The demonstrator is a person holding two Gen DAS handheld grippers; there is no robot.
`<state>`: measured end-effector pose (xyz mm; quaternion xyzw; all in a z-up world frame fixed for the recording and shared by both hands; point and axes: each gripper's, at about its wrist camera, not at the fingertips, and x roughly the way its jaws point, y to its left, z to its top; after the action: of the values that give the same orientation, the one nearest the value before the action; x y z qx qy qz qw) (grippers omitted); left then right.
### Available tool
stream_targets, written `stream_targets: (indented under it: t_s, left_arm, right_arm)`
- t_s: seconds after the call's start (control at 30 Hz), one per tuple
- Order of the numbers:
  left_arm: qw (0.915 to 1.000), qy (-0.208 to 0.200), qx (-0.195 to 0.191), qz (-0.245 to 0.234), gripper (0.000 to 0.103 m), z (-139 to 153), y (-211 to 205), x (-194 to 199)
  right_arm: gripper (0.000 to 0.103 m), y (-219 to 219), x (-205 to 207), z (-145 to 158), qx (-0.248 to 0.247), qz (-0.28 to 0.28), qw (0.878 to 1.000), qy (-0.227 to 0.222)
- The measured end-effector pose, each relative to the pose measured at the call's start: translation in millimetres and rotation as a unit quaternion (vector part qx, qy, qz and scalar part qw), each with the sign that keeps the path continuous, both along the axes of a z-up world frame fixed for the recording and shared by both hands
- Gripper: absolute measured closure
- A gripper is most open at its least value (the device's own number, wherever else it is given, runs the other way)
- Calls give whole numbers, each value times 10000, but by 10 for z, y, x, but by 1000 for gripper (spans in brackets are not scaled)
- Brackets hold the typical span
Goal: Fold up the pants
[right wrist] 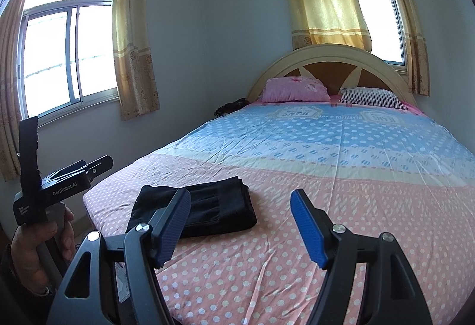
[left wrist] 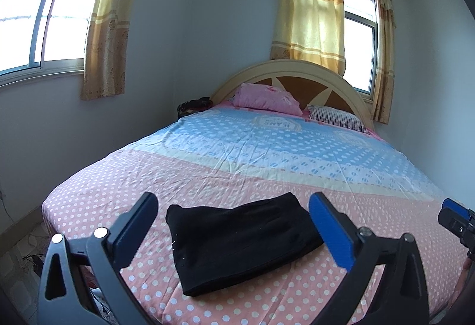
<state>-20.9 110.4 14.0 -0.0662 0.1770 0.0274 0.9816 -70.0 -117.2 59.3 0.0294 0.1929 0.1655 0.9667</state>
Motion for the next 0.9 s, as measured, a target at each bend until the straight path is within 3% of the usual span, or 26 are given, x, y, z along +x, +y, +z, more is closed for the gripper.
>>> stream_targets:
  t_s: [0.9]
  left_arm:
    - [9998, 51, 194, 10, 0, -13, -103, -22]
  right_arm:
    - [32, 9, -43, -91, -32, -18, 10000, 71]
